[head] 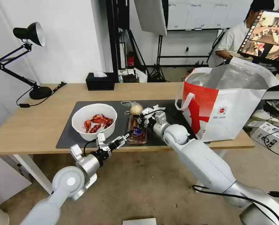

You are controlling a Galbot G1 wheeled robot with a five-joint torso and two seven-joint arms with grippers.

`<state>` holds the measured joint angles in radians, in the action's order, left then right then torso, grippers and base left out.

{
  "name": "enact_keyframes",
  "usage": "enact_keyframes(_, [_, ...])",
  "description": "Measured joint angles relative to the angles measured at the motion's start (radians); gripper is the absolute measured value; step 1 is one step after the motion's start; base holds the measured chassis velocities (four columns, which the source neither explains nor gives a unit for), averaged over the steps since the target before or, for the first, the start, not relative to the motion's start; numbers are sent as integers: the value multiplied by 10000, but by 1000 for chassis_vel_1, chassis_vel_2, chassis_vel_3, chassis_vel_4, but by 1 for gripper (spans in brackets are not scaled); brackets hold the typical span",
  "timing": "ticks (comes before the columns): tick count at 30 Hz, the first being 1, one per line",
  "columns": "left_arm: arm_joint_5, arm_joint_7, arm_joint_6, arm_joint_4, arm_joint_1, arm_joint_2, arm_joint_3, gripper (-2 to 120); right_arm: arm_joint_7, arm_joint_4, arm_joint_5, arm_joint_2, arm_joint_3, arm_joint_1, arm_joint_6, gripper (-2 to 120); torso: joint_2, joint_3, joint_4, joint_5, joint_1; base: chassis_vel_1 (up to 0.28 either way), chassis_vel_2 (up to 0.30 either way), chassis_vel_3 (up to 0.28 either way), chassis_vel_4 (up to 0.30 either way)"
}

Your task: Pick up the trash from the table and place it into the takeout bag.

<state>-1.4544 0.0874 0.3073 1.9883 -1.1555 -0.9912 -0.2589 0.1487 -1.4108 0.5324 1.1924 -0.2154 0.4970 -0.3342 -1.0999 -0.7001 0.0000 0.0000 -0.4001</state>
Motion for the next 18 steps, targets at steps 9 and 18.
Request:
enact_keyframes(9, [-7,419,14,-351,375,-67,307,100,-6,-99,13,2,12,50,-6,0,0,1,0,0,0,0,0,0,0])
enact_keyframes(18, [20,1128,391,-700,813,-119,608,100,-22,-162,16,13,23,127,-7,0,0,1,0,0,0,0,0,0,0])
